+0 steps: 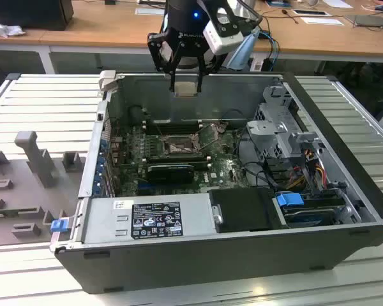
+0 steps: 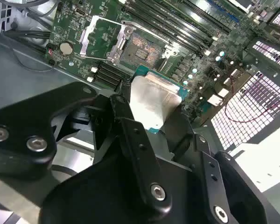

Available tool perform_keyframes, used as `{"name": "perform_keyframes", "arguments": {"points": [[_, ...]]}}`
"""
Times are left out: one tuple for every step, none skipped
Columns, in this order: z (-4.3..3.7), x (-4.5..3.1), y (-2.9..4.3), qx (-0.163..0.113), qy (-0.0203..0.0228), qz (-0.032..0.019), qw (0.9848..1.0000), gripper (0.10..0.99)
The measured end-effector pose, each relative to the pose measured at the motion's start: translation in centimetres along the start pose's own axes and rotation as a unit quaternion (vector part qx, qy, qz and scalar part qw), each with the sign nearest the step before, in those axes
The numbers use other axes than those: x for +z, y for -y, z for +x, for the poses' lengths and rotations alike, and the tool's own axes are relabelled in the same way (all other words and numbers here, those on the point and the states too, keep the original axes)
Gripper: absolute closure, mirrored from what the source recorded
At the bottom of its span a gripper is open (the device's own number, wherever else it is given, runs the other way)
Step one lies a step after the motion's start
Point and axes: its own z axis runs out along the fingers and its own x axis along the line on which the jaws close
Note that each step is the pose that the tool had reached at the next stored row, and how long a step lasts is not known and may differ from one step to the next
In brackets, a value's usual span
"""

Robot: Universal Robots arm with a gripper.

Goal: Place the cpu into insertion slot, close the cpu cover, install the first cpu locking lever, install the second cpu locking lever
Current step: 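Place the cpu into insertion slot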

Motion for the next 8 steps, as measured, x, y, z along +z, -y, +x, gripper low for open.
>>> {"name": "perform_keyframes", "arguments": {"points": [[0.0, 0.0, 0.0, 0.0, 0.0, 0.0, 1.0, 0.557], [0.0, 0.0, 0.0, 0.002, 0.0002, -0.0001, 1.0, 0.557], [-0.01, 0.0, 0.0, 0.007, 0.0007, -0.0001, 1.0, 0.557], [0.0, 0.0, 0.0, 0.014, 0.0012, -0.0002, 0.9999, 0.557], [0.0, 0.0, 0.0, 0.025, 0.0022, -0.0005, 0.9997, 0.557], [0.0, 0.0, 0.0, 0.033, 0.003, -0.0006, 0.9994, 0.557], [0.0, 0.0, 0.0, 0.04, 0.0036, -0.0007, 0.9992, 0.557], [0.0, 0.01, 0.0, 0.051, 0.0046, -0.001, 0.9987, 0.557]]}}
